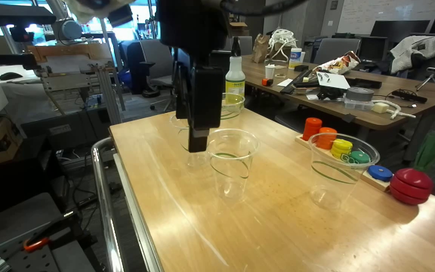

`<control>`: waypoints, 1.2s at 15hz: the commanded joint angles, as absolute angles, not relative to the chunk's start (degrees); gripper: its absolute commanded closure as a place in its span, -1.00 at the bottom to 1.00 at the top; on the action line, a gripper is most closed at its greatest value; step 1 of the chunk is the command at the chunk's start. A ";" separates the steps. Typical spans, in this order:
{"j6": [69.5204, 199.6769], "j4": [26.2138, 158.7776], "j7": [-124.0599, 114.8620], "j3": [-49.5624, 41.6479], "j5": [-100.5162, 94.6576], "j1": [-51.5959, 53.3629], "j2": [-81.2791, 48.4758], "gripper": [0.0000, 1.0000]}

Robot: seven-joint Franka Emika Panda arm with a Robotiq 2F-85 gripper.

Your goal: Stack the four clear cups together

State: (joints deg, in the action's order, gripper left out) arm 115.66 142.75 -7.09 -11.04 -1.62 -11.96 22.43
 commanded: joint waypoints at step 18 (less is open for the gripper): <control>125.67 137.57 -32.24 -9.81 -4.15 -14.60 9.09 0.61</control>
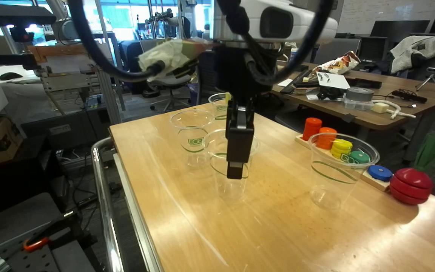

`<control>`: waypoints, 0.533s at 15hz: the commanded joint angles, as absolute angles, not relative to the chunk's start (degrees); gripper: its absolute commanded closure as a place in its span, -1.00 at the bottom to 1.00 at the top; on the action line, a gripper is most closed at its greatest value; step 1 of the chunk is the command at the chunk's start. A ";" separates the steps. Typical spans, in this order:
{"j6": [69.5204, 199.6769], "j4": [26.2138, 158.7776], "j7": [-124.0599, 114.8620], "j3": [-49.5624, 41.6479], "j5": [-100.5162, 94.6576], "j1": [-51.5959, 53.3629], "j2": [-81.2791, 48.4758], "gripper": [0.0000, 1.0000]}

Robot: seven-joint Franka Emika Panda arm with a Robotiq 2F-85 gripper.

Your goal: Stack the four clear cups together

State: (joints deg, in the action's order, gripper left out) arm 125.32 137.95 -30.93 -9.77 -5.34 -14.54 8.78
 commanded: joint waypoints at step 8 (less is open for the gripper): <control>125.76 138.03 -29.49 -11.71 6.40 -14.70 9.26 0.97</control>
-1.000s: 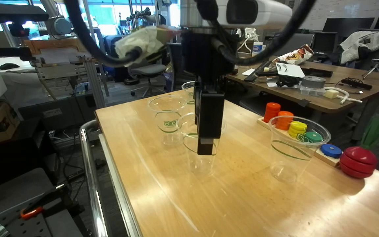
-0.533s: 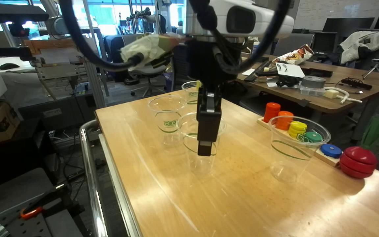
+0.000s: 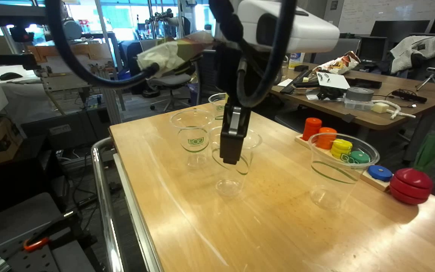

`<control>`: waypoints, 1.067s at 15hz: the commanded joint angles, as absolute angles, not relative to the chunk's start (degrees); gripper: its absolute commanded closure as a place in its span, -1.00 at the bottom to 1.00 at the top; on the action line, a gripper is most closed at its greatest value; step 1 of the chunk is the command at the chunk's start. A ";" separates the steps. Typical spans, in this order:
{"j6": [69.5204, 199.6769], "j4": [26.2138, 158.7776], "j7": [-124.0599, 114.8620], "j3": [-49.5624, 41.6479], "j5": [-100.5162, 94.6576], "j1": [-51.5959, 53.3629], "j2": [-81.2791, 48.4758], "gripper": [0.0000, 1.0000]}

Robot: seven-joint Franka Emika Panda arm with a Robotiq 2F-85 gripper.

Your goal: Stack the four clear cups together

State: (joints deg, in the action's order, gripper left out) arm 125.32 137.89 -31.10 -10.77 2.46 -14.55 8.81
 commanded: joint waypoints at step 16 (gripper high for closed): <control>121.39 134.17 -35.59 -9.97 2.89 -20.21 24.56 0.97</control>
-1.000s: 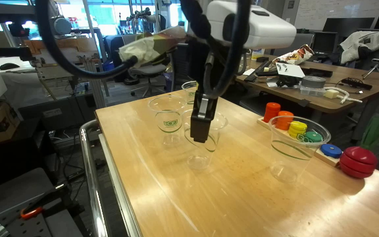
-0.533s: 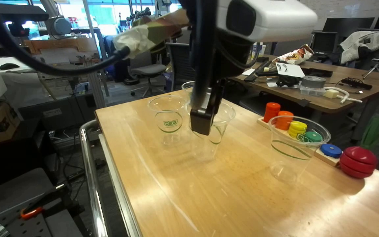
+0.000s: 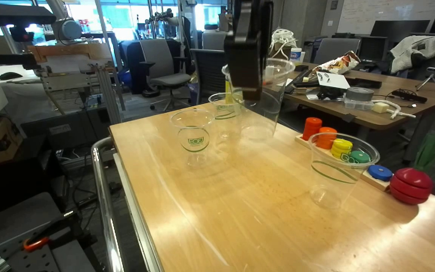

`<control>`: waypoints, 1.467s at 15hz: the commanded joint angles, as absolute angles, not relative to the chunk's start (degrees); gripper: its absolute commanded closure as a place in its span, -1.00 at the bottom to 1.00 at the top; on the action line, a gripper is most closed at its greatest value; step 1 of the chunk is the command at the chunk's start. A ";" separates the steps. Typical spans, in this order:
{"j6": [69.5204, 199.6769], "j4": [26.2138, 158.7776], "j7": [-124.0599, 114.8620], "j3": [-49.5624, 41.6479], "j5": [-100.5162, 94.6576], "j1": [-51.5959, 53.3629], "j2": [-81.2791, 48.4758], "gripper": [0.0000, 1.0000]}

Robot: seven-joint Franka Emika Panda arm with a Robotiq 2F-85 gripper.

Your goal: Stack the four clear cups together

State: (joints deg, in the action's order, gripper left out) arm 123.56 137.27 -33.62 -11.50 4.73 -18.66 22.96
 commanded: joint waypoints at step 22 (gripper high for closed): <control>114.90 108.22 -24.84 -16.24 6.68 -19.46 -2.80 0.97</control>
